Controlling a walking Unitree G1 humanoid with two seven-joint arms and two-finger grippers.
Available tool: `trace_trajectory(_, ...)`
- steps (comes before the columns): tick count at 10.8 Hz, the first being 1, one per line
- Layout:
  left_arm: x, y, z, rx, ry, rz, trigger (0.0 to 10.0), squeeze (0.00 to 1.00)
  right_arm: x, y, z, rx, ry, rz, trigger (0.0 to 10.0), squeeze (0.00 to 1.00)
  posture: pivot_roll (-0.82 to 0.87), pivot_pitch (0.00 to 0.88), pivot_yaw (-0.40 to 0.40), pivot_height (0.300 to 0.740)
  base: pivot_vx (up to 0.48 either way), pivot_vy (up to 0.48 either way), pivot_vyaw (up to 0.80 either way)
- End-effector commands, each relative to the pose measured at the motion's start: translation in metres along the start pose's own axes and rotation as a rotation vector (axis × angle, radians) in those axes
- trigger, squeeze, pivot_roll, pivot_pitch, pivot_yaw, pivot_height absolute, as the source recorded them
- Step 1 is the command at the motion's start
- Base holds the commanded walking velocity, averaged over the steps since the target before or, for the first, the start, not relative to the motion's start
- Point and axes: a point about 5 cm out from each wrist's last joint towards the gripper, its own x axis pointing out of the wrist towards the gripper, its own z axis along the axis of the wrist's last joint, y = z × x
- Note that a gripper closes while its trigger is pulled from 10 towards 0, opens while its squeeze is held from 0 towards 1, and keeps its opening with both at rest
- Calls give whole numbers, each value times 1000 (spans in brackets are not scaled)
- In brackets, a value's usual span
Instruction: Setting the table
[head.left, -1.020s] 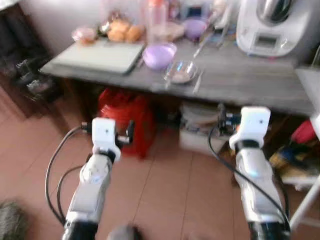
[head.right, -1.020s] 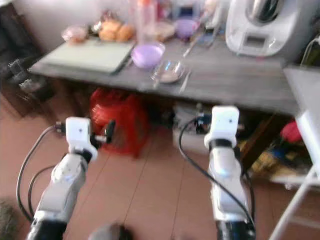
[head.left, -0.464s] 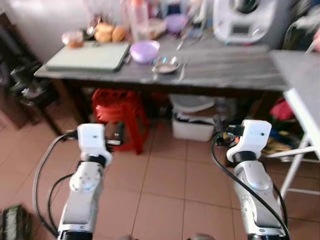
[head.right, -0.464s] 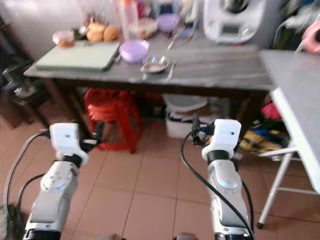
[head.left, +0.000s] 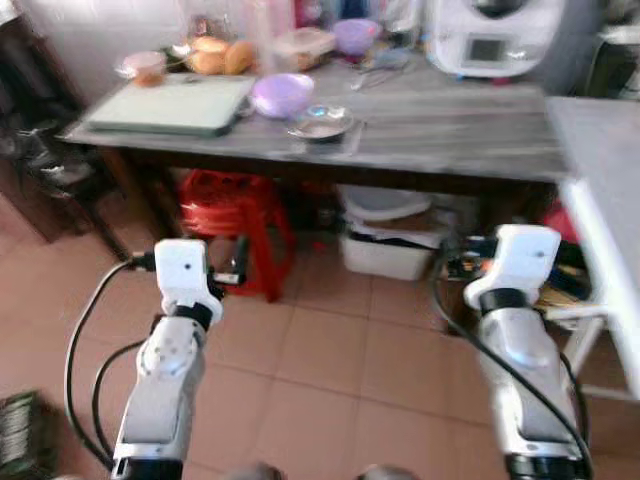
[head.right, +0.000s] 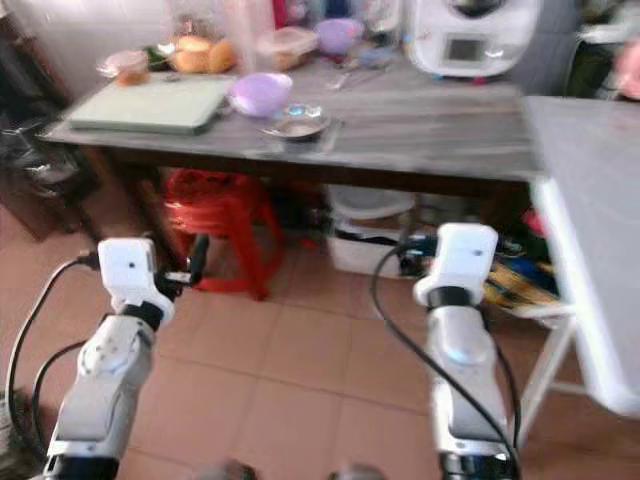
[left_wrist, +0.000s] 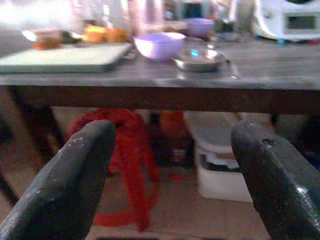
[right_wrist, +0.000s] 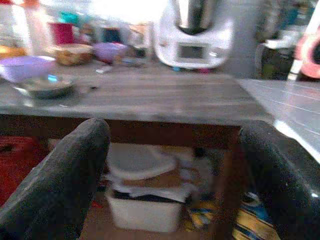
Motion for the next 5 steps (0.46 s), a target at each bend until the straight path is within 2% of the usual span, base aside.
trace_trajectory(1, -1, -1, 1, 0, 2, -3, 10000, 0, 0, 3, 1, 10, 3, 22, 10000, 0, -21, 0, 61, 740, 0, -420, -800)
trace_trajectory(2, -5, -6, 0, -9, 10, -22, 10000, 0, 1, 1, 2, 4, -1, 20, 10000, 0, -14, 0, 61, 740, 0, -416, 0)
trace_trajectory(5, -5, -6, 1, -10, 18, -30, 10000, 0, 2, 7, 2, 4, -4, 45, 10000, 0, -13, 0, 59, 740, 0, -412, 0)
